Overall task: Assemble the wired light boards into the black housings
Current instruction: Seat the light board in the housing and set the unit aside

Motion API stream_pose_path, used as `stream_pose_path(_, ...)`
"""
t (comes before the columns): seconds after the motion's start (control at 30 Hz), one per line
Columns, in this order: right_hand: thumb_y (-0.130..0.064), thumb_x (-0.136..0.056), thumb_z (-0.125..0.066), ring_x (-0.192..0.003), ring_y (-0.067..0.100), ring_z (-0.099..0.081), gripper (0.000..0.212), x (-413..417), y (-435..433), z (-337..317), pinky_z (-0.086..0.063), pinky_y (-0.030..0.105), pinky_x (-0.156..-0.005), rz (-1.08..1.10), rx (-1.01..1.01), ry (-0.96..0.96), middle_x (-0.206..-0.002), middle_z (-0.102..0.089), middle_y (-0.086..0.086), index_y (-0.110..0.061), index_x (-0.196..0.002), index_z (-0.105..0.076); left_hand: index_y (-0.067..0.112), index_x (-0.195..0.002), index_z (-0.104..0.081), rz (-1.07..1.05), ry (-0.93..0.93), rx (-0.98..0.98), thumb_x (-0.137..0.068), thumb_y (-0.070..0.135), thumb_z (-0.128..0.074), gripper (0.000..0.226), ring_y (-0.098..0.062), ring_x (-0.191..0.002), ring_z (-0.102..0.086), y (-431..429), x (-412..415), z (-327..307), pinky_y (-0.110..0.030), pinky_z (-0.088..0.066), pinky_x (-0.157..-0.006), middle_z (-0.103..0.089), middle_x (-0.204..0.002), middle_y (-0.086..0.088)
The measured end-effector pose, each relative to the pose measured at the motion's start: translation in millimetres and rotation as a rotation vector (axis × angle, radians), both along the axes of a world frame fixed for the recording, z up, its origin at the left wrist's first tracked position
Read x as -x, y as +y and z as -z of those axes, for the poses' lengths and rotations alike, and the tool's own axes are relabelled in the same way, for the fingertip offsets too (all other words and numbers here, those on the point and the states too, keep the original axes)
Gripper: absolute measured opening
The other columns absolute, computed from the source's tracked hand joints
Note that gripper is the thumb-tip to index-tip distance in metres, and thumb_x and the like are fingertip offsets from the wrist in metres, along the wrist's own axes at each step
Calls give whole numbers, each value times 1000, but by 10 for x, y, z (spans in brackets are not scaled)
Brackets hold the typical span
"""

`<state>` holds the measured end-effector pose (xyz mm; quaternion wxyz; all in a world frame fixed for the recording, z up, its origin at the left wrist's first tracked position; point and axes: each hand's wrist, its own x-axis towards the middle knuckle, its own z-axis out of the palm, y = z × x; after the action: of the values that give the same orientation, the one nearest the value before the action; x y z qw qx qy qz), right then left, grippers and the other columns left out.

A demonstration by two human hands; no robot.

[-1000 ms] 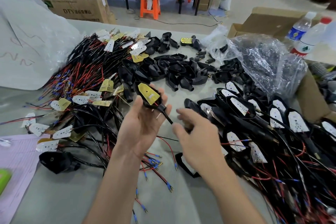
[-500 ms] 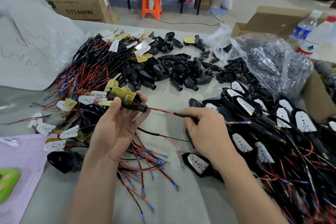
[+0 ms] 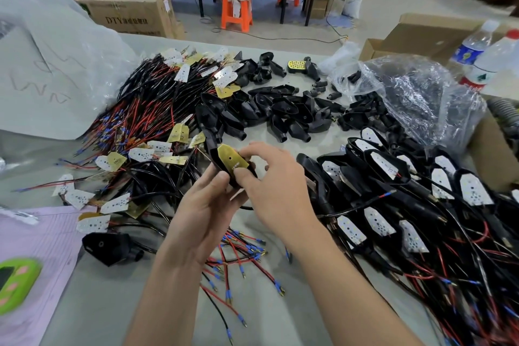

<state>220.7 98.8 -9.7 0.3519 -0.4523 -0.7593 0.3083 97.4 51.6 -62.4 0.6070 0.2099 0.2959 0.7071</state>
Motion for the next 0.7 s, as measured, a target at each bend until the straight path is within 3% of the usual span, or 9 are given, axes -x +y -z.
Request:
stream_pose_path(0.1,-26,-80,-78,-95,-10,-46,19,4,17,-4,-33,8,-78,35,23,-1,-85,-53,-34,-39,-88,-67,4,-135,-62,12,18,-1,-93,15,-61,44,-38,-132,-57,-43,-2,-10,-46,-54,-101,-58,-141,-27)
stream_pose_path(0.27,-35,-75,-81,-86,2,-53,20,3,-33,12,-45,29,-78,187,-99,-65,-89,-56,-20,-37,-87,-65,4,-142,-57,32,20,1,-98,14,-55,45,-33,-129,-60,-60,-22,-2,-45,-55,-100,-53,-141,-30)
stream_pose_path(0.37,-32,-75,-80,-82,5,-51,15,13,-79,13,-45,31,-72,216,-240,-108,-81,-60,-17,-34,-82,-67,9,-133,-66,40,1,-19,-100,13,-53,36,-22,-109,-70,-53,-49,3,-41,-58,-90,-64,-127,-20)
stream_pose_path(0.47,-23,-71,-83,-83,7,-51,15,8,-98,22,-44,28,-72,212,-362,-141,-79,-67,-12,-28,-79,-70,17,-120,-74,50,29,-11,-95,19,-61,28,-16,-104,-71,-35,-72,7,-36,-59,-82,-72,-121,-9)
stream_pose_path(0.57,-17,-71,-81,-81,8,-53,16,-1,-95,31,-44,30,-73,183,-338,-119,-75,-66,-11,-26,-74,-68,14,-108,-72,-1,30,81,-88,22,-70,22,-17,-99,-70,-5,-109,29,-33,-59,-75,-73,-107,-7)
stream_pose_path(0.7,-13,-84,-65,-84,18,-61,16,8,-107,85,-42,34,-81,60,-277,-231,-79,-73,-6,-24,-82,-76,12,-104,-61,-152,7,179,-89,21,-63,18,-13,-86,-71,50,-169,65,-27,-58,-63,-70,-92,-3)
